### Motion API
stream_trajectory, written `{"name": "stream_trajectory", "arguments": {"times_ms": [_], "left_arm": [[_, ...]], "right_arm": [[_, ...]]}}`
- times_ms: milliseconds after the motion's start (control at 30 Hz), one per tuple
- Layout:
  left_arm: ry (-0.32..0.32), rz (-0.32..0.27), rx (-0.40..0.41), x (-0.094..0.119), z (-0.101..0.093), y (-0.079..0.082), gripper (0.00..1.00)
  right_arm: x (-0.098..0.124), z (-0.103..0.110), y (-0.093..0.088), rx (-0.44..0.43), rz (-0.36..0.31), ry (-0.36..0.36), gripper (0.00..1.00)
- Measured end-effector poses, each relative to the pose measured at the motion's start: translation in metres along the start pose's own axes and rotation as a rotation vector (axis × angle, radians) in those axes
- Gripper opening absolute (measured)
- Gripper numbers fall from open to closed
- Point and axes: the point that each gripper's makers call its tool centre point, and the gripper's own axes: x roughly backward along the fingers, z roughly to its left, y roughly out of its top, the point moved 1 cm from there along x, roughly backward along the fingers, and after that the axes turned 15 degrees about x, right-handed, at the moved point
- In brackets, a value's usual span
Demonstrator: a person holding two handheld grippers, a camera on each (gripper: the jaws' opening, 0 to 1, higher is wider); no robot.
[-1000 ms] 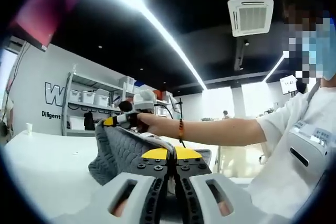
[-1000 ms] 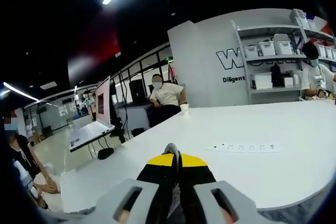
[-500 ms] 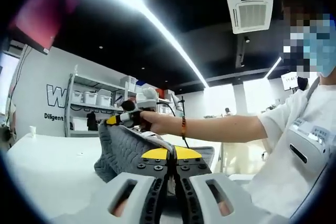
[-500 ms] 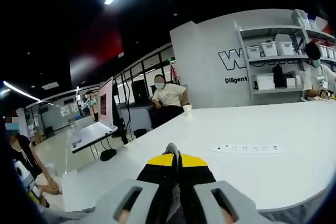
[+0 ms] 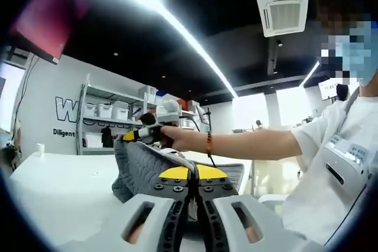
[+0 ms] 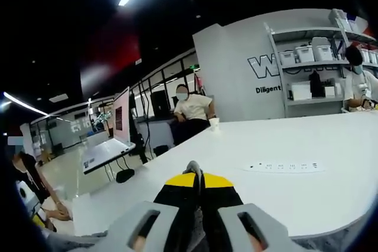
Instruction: Open the folded towel by lifting each exposed corner and separating the folded layers until the towel lies flat within the target outline without major curled edges
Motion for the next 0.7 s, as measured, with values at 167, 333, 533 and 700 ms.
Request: {"name": "stream_trajectory", "arguments": {"times_ms": [167, 333, 533, 700], "left_arm": [[0.011, 0.015, -0.01, 0.004, 0.003, -0.001, 0.0], [0.015, 0.012, -0.016, 0.009, 0.003, 0.003, 0.0], [0.016, 0.024, -0.03, 0.013, 0.003, 0.003, 0.0], [0.011, 0.035, -0.032, 0.015, 0.004, 0.002, 0.0]], "right_arm": [[-0.006, 0.006, -0.005, 0.025, 0.021, -0.006, 0.0], [-0.011, 0.011, -0.001, 0.033, 0.019, 0.007, 0.0], [-0.016, 0.016, 0.007, 0.062, 0.019, 0.013, 0.0], [-0.019, 0.025, 0.009, 0.075, 0.02, 0.016, 0.0]]}}
